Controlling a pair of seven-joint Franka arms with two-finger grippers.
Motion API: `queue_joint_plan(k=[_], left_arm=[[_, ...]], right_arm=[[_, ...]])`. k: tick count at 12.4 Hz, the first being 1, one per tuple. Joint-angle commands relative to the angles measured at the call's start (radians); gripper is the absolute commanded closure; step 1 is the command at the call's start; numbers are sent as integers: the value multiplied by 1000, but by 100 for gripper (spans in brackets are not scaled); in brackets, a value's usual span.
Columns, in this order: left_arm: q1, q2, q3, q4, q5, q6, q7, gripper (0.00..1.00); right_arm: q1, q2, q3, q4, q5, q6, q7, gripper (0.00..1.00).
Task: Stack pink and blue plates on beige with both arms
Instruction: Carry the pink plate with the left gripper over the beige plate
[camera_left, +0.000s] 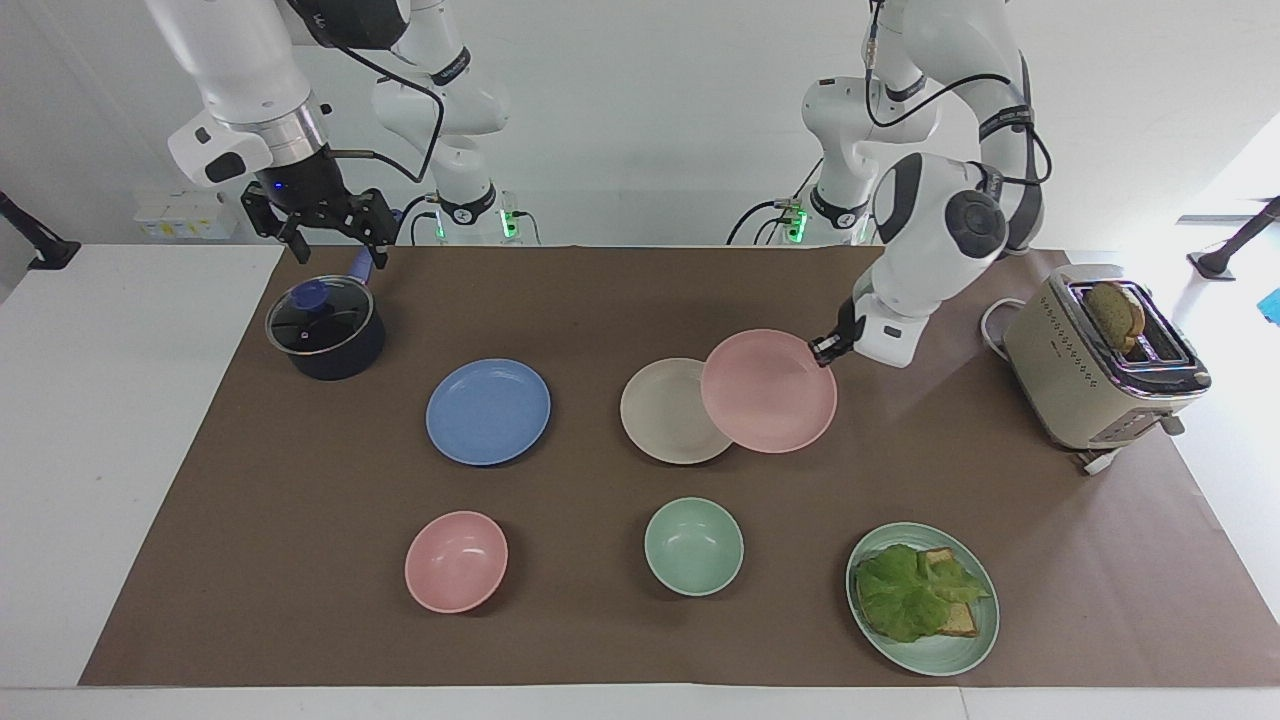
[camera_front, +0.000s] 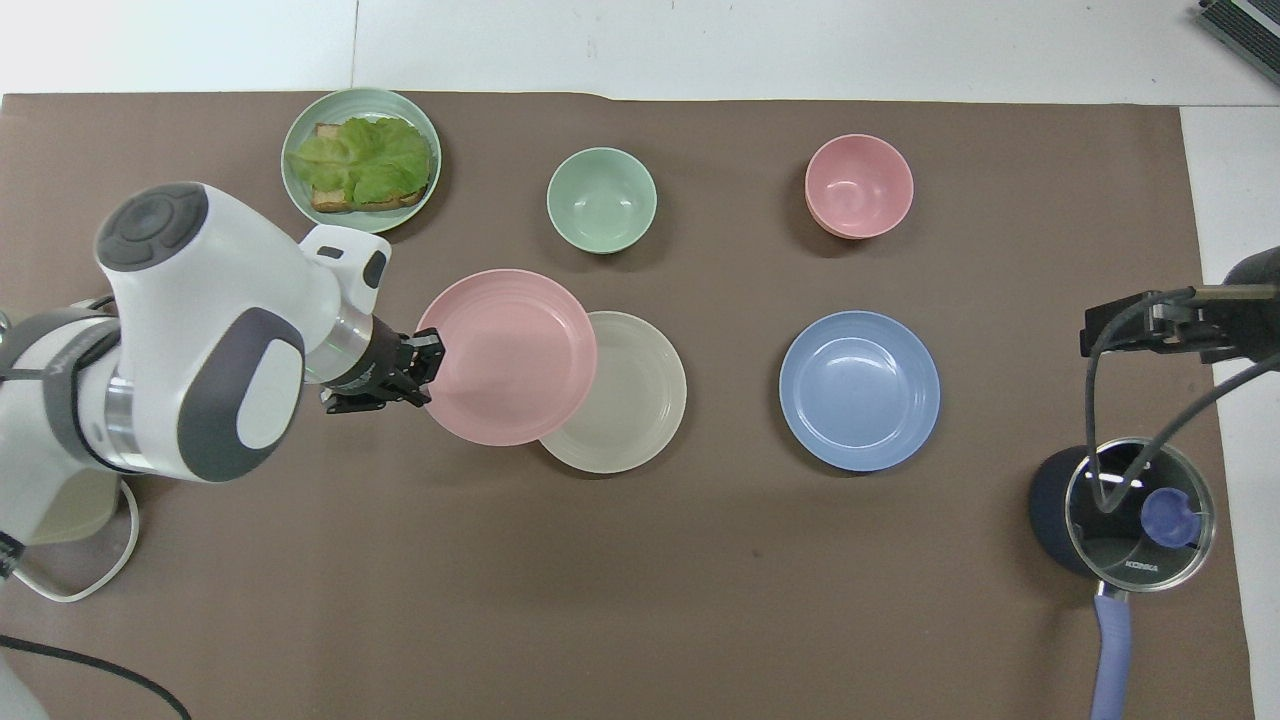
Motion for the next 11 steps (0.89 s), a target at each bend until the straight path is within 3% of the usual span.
queue_joint_plan(k=[1,7,11], left_arm=[[-95,-9,19,-16,-31,76,-68,100],[-185,65,19,-119,-32,344,-77,100],[-178,75,20,-136,-32,347,-66,100]], right_arm=[[-19,-7,0,-8,3,-2,-38,0],[-19,-12,2,-12,3,1,-31,0],[-19,-27,2,-44,3,32,-20,0]])
